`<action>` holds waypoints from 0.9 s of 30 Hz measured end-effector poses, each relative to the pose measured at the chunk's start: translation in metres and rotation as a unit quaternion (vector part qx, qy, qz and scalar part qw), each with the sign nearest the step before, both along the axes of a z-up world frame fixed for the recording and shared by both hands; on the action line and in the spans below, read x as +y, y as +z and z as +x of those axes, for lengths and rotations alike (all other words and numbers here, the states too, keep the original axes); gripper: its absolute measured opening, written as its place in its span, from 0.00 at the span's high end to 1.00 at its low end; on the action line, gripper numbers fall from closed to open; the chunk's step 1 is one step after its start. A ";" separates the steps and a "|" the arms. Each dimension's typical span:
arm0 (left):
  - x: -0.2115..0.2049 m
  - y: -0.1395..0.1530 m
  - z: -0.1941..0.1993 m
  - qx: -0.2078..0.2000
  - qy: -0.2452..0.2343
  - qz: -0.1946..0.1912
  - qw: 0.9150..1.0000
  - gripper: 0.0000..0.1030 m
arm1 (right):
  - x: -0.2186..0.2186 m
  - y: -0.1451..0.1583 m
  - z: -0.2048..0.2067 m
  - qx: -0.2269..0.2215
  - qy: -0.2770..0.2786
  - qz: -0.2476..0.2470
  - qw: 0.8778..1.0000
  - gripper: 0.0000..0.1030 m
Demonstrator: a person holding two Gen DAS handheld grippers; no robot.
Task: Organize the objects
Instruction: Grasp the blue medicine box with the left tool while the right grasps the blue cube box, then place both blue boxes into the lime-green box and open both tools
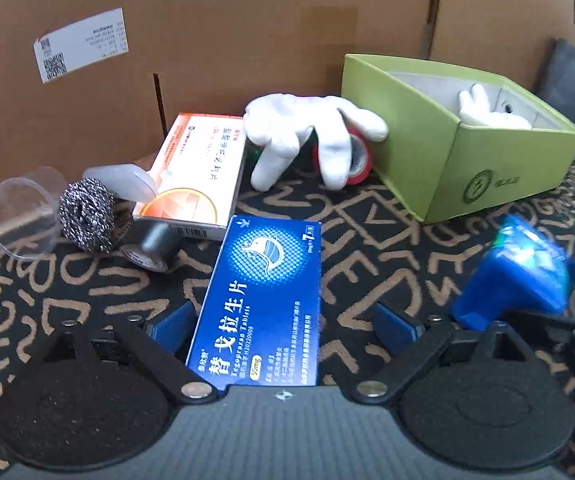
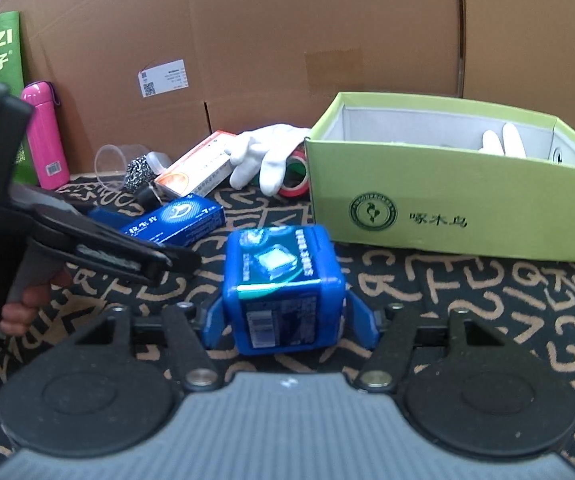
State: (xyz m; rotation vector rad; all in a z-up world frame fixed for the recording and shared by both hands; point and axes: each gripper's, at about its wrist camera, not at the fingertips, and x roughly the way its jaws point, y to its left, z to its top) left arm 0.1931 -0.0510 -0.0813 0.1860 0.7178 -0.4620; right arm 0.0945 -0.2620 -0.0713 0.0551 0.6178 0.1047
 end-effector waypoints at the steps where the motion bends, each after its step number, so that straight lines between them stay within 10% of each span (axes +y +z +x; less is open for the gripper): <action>1: 0.000 0.000 -0.003 -0.007 -0.002 0.000 1.000 0.23 | 0.001 0.000 0.002 -0.001 -0.001 -0.001 1.000 0.37; 3: 0.000 0.005 -0.010 -0.002 -0.014 -0.005 1.000 0.40 | 0.001 0.000 0.005 0.001 -0.001 -0.001 1.000 0.37; 15: -0.014 0.003 -0.016 -0.002 -0.002 -0.001 1.000 0.25 | 0.004 -0.007 0.014 0.017 -0.003 -0.004 1.000 0.37; 18: -0.016 0.005 -0.015 -0.002 -0.006 -0.003 1.000 0.40 | 0.004 -0.008 0.017 0.018 -0.004 -0.001 1.000 0.37; 27: -0.018 0.007 -0.028 0.002 -0.004 -0.003 1.000 0.43 | 0.004 -0.010 0.013 0.018 -0.001 0.009 1.000 0.43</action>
